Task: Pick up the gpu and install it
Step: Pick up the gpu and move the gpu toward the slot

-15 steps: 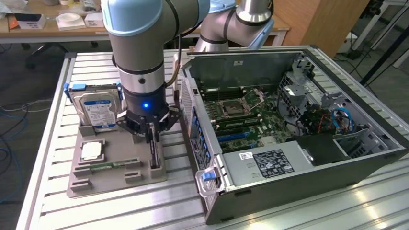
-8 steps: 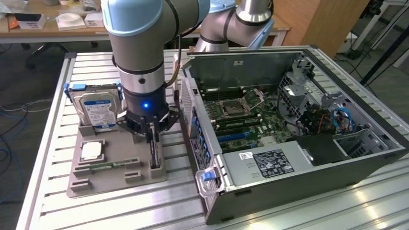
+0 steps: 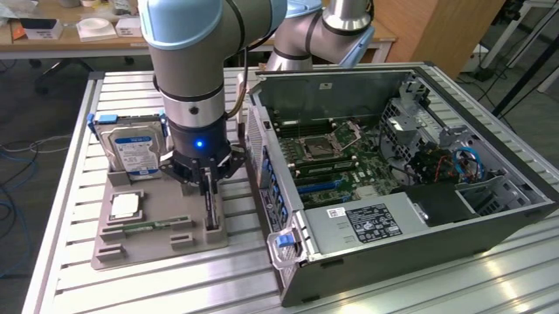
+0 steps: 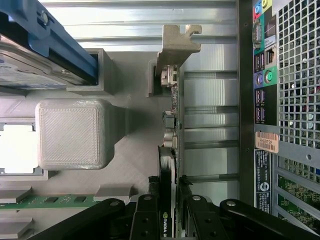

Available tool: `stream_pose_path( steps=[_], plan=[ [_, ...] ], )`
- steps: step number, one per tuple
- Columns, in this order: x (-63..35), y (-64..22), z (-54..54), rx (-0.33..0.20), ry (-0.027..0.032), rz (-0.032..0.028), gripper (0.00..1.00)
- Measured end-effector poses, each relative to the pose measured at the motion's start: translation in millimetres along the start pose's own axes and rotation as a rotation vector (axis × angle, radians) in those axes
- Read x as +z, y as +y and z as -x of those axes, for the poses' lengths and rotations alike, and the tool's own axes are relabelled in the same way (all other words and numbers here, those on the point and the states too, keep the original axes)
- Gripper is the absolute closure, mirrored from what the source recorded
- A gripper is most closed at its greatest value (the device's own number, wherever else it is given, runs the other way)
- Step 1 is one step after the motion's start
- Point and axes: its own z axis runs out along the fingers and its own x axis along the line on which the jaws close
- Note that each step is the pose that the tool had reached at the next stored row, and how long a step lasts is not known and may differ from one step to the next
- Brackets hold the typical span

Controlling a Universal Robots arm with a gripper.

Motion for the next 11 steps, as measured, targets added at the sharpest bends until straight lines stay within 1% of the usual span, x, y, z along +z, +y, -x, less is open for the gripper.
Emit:
stream_pose_path(
  steps=[4,11],
  plan=[
    [-2.5,0.1,0.1,0.000,0.0001,-0.0001,0.74],
    [-10.0,0.3,0.3,0.000,0.0002,-0.0002,0.74]
  ],
)
